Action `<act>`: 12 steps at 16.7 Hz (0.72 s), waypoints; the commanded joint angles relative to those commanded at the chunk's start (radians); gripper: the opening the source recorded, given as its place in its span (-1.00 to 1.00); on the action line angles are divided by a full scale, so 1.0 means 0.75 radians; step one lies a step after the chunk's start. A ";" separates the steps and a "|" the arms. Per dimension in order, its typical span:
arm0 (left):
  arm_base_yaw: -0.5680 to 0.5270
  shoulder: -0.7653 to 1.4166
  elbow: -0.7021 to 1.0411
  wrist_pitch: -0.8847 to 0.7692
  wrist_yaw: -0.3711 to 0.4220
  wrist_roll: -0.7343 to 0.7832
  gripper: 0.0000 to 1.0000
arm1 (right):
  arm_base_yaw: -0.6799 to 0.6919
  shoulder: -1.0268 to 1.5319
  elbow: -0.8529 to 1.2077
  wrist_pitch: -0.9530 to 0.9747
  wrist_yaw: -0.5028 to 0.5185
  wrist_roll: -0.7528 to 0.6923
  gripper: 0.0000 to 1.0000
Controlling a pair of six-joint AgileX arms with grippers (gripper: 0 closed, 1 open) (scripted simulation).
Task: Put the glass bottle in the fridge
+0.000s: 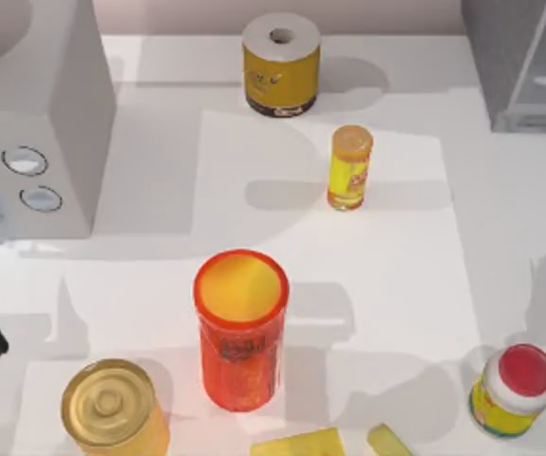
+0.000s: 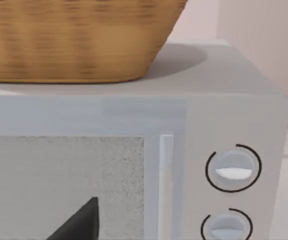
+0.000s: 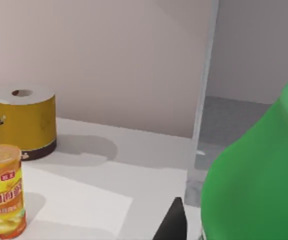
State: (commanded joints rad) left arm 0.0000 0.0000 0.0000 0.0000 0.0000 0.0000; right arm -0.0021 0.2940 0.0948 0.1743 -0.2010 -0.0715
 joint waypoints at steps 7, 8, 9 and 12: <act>0.000 0.000 0.000 0.000 0.000 0.000 1.00 | 0.003 -0.390 -0.126 -0.231 0.267 0.095 -0.98; 0.000 0.000 0.000 0.000 0.000 0.000 1.00 | 0.003 -0.392 -0.126 -0.232 0.268 0.095 -0.98; 0.000 0.000 0.000 0.000 0.000 0.000 1.00 | 0.003 -0.392 -0.126 -0.232 0.268 0.095 -0.98; 0.000 0.000 0.000 0.000 0.000 0.000 1.00 | 0.003 -0.386 -0.124 -0.230 0.265 0.096 -0.98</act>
State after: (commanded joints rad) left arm 0.0000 0.0000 0.0000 0.0000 0.0000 0.0000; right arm -0.0001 0.0044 0.0014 0.0016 -0.0024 0.0004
